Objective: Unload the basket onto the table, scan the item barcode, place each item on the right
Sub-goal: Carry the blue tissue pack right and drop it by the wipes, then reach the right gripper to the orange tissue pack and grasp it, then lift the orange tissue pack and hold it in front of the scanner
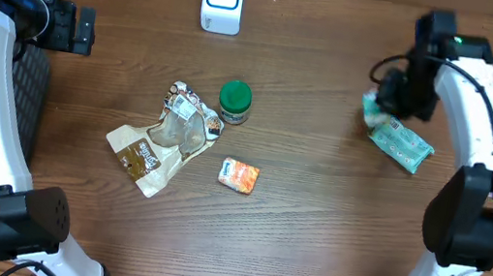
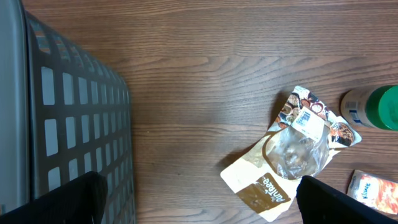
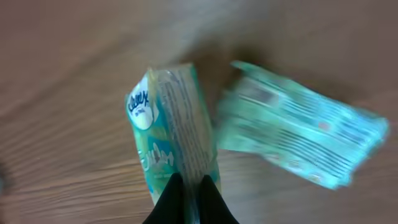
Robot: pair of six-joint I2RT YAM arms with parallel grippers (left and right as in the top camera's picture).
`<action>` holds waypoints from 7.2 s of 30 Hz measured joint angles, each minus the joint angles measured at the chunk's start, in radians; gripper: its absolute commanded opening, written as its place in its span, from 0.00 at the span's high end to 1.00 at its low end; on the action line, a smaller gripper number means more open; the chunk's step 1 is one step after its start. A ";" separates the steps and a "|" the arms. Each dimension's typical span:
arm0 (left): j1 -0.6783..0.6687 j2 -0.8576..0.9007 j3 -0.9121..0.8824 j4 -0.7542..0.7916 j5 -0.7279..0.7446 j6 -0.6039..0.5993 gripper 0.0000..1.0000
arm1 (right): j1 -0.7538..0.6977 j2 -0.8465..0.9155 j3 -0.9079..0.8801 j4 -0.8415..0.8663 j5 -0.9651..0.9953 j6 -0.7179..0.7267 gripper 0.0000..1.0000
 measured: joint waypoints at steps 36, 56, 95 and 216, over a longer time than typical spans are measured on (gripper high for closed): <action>0.000 0.000 0.000 -0.001 0.000 0.000 0.01 | 0.380 -0.058 -0.126 0.071 -0.206 -0.225 0.40; 0.000 0.000 0.000 0.000 0.000 0.000 0.00 | 0.509 -0.026 -0.425 0.362 -0.447 -0.420 0.54; 0.000 0.000 0.000 -0.001 0.000 0.000 0.01 | 0.384 -0.008 -0.386 0.481 -1.165 -0.195 0.96; 0.000 0.000 0.000 -0.001 0.000 0.000 0.01 | 0.624 0.564 0.521 1.165 0.542 -0.962 0.96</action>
